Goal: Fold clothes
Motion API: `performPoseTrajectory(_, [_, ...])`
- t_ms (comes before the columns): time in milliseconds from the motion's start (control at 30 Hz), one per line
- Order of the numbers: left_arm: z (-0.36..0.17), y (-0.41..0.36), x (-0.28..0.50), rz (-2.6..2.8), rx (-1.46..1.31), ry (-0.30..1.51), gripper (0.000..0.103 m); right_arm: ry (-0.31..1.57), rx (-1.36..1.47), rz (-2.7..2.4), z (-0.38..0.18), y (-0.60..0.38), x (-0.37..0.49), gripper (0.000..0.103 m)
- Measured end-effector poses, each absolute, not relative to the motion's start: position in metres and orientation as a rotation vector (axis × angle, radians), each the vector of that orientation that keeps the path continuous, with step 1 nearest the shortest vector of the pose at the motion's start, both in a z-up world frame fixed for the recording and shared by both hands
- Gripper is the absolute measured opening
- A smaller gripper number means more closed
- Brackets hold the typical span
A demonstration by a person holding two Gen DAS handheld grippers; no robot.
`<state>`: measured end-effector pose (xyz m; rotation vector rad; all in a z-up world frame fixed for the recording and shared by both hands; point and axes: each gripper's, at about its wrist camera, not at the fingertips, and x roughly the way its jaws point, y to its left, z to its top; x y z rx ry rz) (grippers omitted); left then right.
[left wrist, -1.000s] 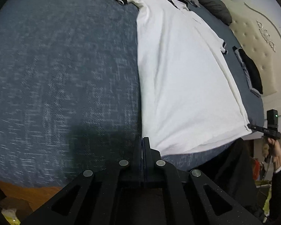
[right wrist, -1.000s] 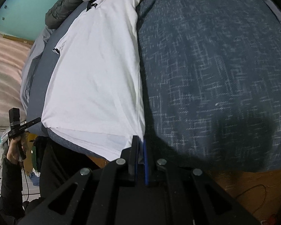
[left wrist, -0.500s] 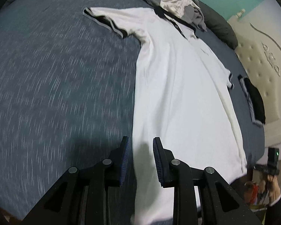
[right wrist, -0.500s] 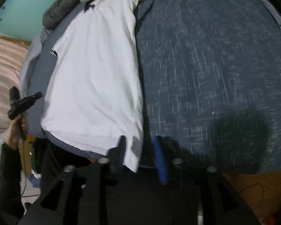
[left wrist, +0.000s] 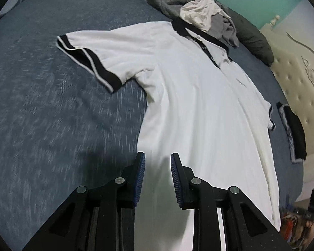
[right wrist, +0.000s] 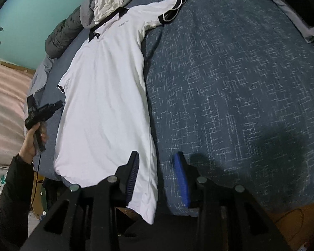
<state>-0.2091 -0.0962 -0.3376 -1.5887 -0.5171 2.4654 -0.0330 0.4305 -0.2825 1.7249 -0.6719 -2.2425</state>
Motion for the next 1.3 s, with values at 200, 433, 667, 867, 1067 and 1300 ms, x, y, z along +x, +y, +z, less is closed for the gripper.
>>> performPoseTrajectory(200, [-0.355,-0.086,-0.231,2.453,-1.632,-0.427,0.018,-0.701,1.723,-2.232,-0.287,0.43,-0.045,0.035])
performPoseTrajectory(433, [-0.342,-0.112,-0.22,2.464,-1.555,-0.492,0.003,-0.684,1.718,-2.209,-0.288,0.421,-0.054,0.035])
performPoseTrajectory(667, [-0.331,-0.145,-0.21,2.542,-1.552,-0.557,0.003,-0.671,1.734,-2.195,-0.295,0.41,-0.063,0.035])
performPoseTrajectory(867, [-0.352,-0.149,-0.216,2.497,-1.658,-0.624,0.006,-0.657,1.733,-2.198,-0.291,0.405,-0.055,0.035])
performPoseTrajectory(1067, [-0.335,-0.15,-0.199,2.495,-1.617,-0.602,0.022,-0.707,1.733,-2.215,-0.293,0.419,-0.051,0.035])
performPoseTrajectory(1300, [-0.346,-0.132,-0.176,2.399,-1.695,-0.493,0.029,-0.723,1.718,-2.204,-0.293,0.415,-0.05,0.035])
